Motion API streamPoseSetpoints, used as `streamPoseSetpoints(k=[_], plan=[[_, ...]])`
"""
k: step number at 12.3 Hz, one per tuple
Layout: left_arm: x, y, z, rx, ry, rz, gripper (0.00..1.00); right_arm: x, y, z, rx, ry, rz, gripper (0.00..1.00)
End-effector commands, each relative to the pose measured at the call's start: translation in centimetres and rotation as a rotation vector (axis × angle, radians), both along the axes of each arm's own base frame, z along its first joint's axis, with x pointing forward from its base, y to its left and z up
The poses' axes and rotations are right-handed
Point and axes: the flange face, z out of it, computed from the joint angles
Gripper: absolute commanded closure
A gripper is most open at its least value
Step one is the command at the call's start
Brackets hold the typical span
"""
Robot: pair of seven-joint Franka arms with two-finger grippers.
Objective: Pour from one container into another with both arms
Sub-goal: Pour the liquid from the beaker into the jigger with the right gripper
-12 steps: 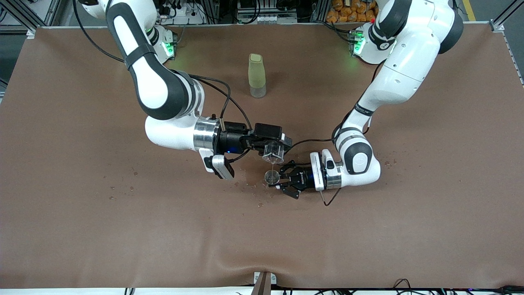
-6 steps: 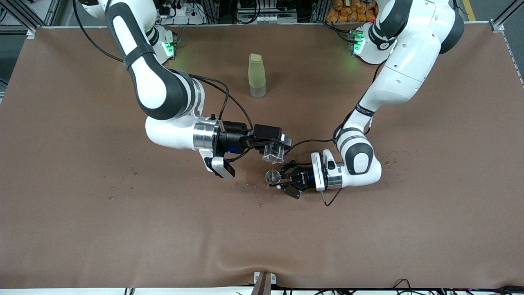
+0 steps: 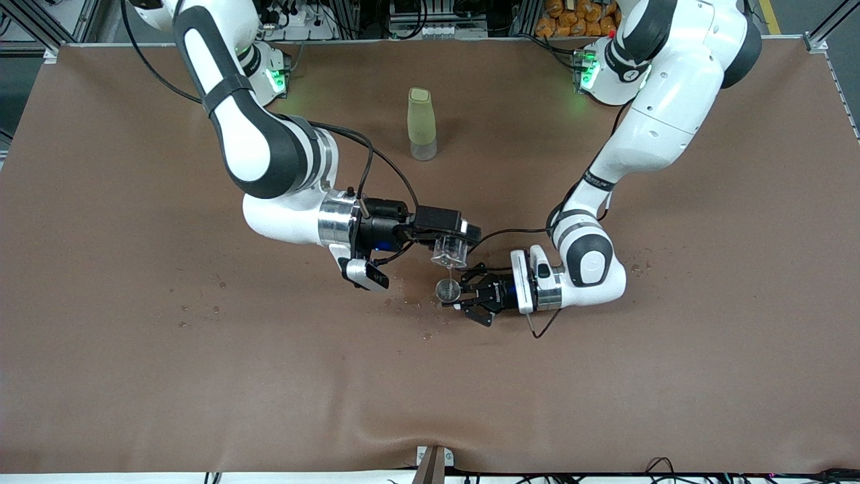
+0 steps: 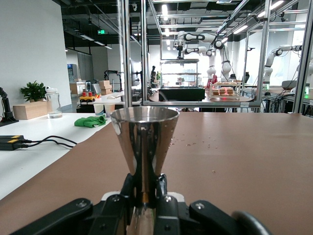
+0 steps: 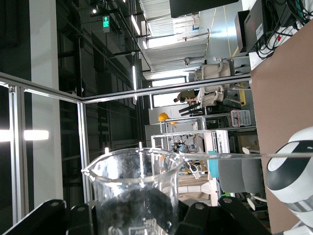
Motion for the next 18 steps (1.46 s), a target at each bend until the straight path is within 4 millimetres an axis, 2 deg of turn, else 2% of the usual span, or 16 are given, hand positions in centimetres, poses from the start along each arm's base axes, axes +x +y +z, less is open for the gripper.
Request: streamPoseSetpoints(k=[1, 12, 18], plan=[[-0.3, 0.3, 1.2, 0.003, 0.005, -0.014, 1.00, 0.0, 0.3, -0.2, 0.018, 0.039, -0.014, 1.00], [-0.2, 0.3, 1.3, 0.002, 0.002, -0.014, 1.00, -0.4, 0.5, -0.8, 0.001, 0.134, -0.069, 1.00], [-0.1, 0.4, 1.3, 0.002, 0.002, -0.012, 1.00, -2.7, 0.0, 0.6, 0.001, 0.172, -0.057, 1.00]])
